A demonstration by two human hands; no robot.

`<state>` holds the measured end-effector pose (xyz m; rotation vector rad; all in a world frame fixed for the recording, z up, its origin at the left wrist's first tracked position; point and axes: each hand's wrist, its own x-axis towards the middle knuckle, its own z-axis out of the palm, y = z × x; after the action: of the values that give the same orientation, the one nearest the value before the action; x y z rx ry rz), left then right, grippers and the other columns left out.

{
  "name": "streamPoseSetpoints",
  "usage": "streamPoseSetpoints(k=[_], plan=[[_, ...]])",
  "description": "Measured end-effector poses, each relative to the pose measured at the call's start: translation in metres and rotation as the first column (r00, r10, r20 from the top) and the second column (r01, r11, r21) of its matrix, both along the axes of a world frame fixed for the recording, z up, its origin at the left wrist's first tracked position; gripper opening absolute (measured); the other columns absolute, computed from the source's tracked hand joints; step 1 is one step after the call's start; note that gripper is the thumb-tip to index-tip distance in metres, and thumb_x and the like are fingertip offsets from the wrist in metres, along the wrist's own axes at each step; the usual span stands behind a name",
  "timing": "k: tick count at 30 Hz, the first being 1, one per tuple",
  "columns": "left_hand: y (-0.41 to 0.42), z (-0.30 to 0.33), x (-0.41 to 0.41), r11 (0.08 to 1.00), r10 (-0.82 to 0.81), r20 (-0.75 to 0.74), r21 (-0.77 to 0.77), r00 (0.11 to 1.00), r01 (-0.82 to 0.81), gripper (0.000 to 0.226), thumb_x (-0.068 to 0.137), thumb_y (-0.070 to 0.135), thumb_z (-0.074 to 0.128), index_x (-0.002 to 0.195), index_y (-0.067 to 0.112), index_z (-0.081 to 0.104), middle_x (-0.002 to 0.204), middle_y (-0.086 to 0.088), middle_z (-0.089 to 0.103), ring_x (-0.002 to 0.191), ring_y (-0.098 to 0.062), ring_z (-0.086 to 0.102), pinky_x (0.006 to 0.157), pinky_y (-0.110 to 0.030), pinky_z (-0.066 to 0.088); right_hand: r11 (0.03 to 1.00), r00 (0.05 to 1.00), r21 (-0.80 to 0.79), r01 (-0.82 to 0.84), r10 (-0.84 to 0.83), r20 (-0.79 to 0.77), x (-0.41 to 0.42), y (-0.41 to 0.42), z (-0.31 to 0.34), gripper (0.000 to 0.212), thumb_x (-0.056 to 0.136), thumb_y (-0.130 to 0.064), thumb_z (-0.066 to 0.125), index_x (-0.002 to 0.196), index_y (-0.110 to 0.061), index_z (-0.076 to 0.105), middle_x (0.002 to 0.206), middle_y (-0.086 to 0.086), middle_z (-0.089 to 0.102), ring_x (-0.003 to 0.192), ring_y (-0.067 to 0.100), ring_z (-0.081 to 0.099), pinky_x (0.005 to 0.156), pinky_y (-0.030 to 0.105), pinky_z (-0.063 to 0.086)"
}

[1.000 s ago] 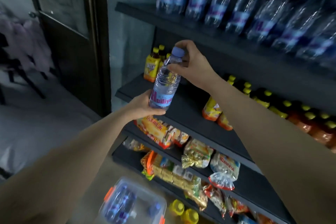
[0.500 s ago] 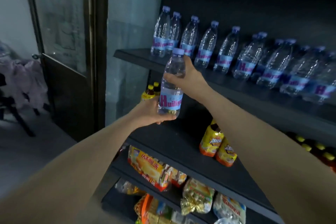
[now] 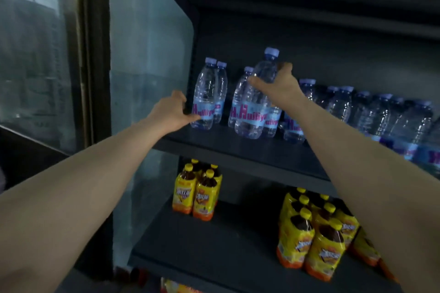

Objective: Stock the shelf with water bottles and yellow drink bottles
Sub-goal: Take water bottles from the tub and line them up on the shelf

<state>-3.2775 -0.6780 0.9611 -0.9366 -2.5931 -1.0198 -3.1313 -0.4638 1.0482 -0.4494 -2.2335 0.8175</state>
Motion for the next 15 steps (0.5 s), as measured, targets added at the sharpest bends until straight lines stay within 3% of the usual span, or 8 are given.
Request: streamPoseSetpoints(k=[3,6,9,12,15], plan=[[0.014,-0.006,-0.025,1.000,-0.010,0.030,0.009,0.999,0.010,0.081,0.081,0.045,0.077,0.140,0.008,0.035,0.136,-0.015,0.055,0.120,-0.033,0.056,0.093,-0.039,0.045,0.997,0.997,0.026,0.067,-0.068,0.039,-0.024,0.001,-0.011,0.092,0.086,-0.047,0.071,0.147,-0.007,0.016,0.136,0.013,0.050,0.106,0.025,0.054,0.082,0.037,0.047],[0.029,-0.009,-0.043,0.999,-0.036,0.047,0.017,0.998,0.036,0.093,0.078,0.046,0.079,0.145,0.005,0.029,0.142,-0.016,0.051,0.125,-0.034,0.053,0.098,-0.041,0.044,0.996,0.995,0.034,0.083,-0.085,0.054,-0.046,0.002,-0.021,0.090,0.088,-0.043,0.071,0.149,-0.008,0.014,0.142,0.016,0.048,0.118,0.032,0.055,0.082,0.033,0.043],[0.042,-0.012,-0.056,0.996,-0.090,0.072,0.004,0.993,0.090,0.095,0.075,0.048,0.081,0.143,0.005,0.031,0.137,-0.012,0.055,0.121,-0.030,0.057,0.092,-0.037,0.045,0.996,0.995,0.042,0.073,-0.075,0.071,-0.065,0.004,-0.029,0.087,0.088,-0.044,0.071,0.148,-0.010,0.018,0.143,0.016,0.049,0.121,0.032,0.055,0.083,0.031,0.042],[0.055,-0.017,-0.068,0.992,-0.125,0.089,-0.006,0.988,0.126,0.090,0.072,0.052,0.082,0.136,0.008,0.037,0.130,-0.007,0.060,0.114,-0.027,0.060,0.089,-0.036,0.047,0.995,0.994,0.068,0.068,-0.074,0.081,-0.079,0.007,-0.037,0.084,0.089,-0.047,0.069,0.149,-0.011,0.022,0.140,0.014,0.050,0.111,0.026,0.055,0.081,0.031,0.042],[0.063,-0.023,-0.075,0.990,-0.138,0.084,0.001,0.987,0.138,0.090,0.069,0.052,0.083,0.133,0.008,0.038,0.126,-0.006,0.061,0.112,-0.026,0.062,0.093,-0.040,0.050,0.991,0.994,0.107,0.083,-0.089,0.058,-0.083,0.010,-0.042,0.085,0.089,-0.050,0.066,0.151,-0.011,0.022,0.147,0.015,0.043,0.123,0.030,0.051,0.086,0.030,0.040]])
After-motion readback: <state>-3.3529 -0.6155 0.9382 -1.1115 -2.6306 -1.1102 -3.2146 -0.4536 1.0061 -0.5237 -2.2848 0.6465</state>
